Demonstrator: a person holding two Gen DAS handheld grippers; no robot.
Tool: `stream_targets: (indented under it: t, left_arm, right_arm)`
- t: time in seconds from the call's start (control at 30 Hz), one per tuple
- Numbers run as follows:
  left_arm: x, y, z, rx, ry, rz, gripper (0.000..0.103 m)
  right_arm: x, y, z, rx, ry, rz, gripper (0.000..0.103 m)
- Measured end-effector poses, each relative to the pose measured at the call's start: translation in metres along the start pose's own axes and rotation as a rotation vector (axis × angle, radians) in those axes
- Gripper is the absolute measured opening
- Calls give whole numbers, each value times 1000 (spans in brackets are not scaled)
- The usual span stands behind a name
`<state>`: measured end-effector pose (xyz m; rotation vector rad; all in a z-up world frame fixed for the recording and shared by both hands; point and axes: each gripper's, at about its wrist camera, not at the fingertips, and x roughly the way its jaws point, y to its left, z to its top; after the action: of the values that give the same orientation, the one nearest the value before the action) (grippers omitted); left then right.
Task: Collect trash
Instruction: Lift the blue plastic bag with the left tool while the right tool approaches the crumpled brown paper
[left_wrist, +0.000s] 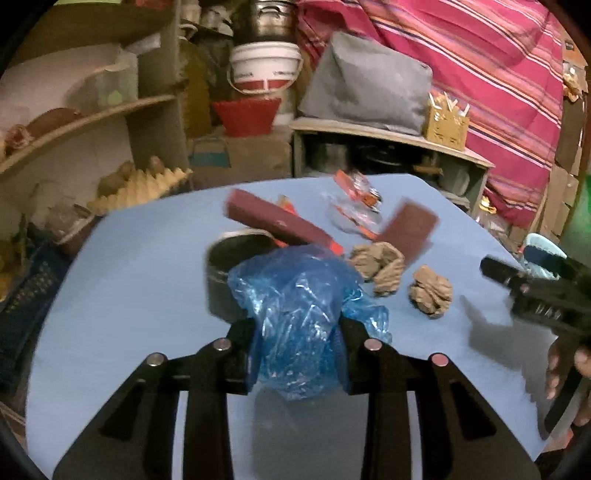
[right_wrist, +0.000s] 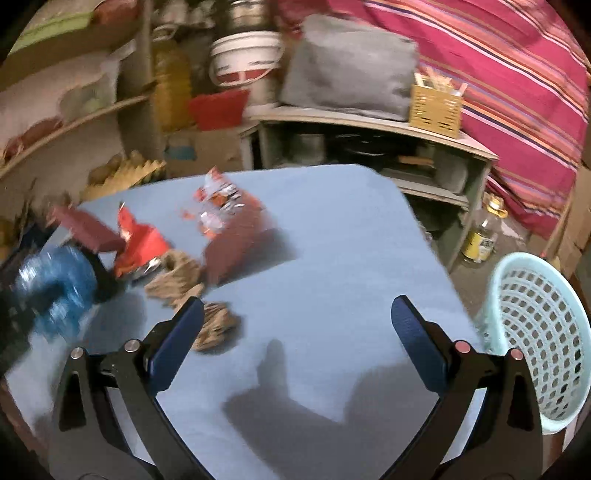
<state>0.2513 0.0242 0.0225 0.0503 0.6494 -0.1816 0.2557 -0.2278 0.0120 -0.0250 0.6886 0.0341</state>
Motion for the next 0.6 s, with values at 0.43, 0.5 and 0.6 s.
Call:
stream_targets:
  t: [0.43,0.5,0.6]
  left_arm:
    - [-22,80,-10,-115,-49,99,32]
    - [-22,88,-10,-127,-49,107,32]
    - [-25,95,-10,-144,-56,109,32]
  right_arm:
    - [34,50,-1,-37,90,27,98]
    - [39,53,-3,-41,111,30,92]
    - [49,58,-5,-55,151,37,74]
